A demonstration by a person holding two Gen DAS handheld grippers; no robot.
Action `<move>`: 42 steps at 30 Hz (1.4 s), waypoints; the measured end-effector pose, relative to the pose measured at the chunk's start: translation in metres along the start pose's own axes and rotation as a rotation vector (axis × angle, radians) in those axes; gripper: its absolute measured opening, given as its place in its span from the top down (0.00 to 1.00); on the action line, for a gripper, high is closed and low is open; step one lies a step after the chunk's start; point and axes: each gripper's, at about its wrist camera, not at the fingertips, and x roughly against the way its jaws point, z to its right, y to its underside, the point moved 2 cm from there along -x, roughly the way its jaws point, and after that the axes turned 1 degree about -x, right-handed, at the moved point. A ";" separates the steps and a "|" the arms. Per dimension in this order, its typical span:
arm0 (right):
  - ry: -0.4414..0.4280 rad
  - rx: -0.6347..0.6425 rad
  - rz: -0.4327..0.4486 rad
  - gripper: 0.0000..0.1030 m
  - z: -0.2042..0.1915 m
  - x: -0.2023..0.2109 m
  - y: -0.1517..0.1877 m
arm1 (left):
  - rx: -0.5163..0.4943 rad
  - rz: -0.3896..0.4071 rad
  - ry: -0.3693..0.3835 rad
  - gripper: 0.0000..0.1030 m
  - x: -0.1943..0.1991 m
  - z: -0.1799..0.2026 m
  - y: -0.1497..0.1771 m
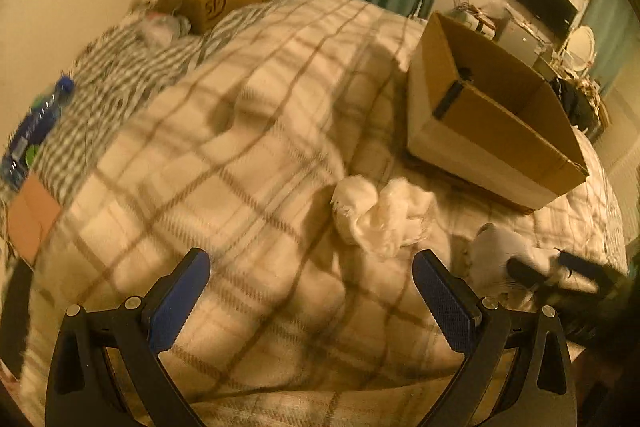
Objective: Organize objects
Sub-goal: 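Move both tools toward the white cloth and the white sock, then grasp the white cloth with the left tool while the right tool grasps the white sock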
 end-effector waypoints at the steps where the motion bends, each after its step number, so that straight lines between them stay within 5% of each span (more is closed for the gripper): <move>1: -0.001 0.013 -0.022 0.00 -0.002 -0.008 0.004 | 0.003 -0.014 0.006 0.00 -0.004 -0.001 0.003; 7: 0.004 0.035 -0.068 0.02 -0.003 -0.031 0.010 | -0.047 -0.061 0.009 0.00 -0.018 0.012 0.004; 13: 0.014 0.030 0.000 0.33 0.003 -0.015 0.013 | -0.117 -0.051 0.030 0.00 -0.022 0.032 -0.008; 19: 0.054 -0.004 0.117 0.41 0.020 0.016 0.013 | -0.163 -0.052 0.018 0.01 -0.047 0.051 -0.029; 21: 0.053 -0.020 0.127 0.41 0.028 0.018 0.009 | -0.170 -0.064 0.019 0.11 -0.054 0.055 -0.030; 23: 0.043 -0.030 0.118 0.41 0.032 0.017 0.009 | -0.195 -0.100 0.020 0.38 -0.061 0.059 -0.028; 26: 0.031 -0.028 0.112 0.42 0.031 0.019 0.007 | -0.231 -0.119 0.034 0.64 -0.062 0.065 -0.023; 29: 0.032 -0.019 0.118 0.42 0.027 0.024 0.006 | -0.269 -0.099 0.045 0.78 -0.047 0.070 -0.018; 42: 0.010 -0.034 0.216 0.42 0.026 0.108 0.021 | -0.328 0.019 0.117 0.83 0.056 0.097 -0.012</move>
